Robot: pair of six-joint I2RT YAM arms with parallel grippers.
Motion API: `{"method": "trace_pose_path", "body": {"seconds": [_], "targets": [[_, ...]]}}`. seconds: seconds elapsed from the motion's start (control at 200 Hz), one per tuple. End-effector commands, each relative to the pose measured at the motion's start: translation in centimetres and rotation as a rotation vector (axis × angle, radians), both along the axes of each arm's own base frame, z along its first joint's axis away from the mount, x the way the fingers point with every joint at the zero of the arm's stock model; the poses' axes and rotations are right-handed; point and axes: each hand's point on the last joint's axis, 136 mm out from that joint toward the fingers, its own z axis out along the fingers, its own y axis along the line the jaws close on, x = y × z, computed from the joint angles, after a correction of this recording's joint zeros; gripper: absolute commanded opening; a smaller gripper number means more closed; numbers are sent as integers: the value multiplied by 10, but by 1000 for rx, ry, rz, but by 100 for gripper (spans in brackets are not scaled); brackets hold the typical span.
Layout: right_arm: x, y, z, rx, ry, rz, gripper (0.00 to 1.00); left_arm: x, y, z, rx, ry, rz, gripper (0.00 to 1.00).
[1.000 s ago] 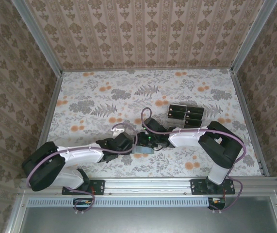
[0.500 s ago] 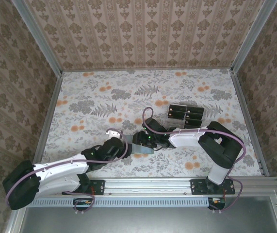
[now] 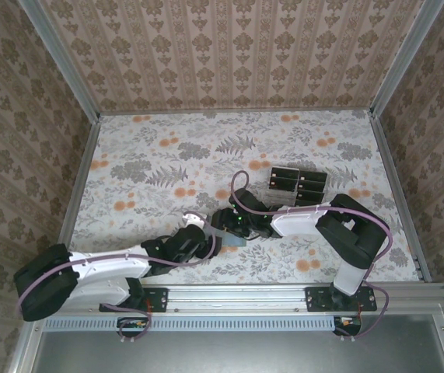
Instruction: Put the credit cards into the card holder
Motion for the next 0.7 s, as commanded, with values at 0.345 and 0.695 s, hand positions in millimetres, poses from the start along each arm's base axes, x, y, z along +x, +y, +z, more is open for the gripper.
{"method": "trace_pose_path", "body": {"seconds": [0.345,0.695], "targets": [[-7,-12,-13,-2,45,-13,55,11,-2,-13,104,-34,48,77],[-2,-28,8,-2,-12,-35,56,9,10,-29,137,-21,90,75]]}}
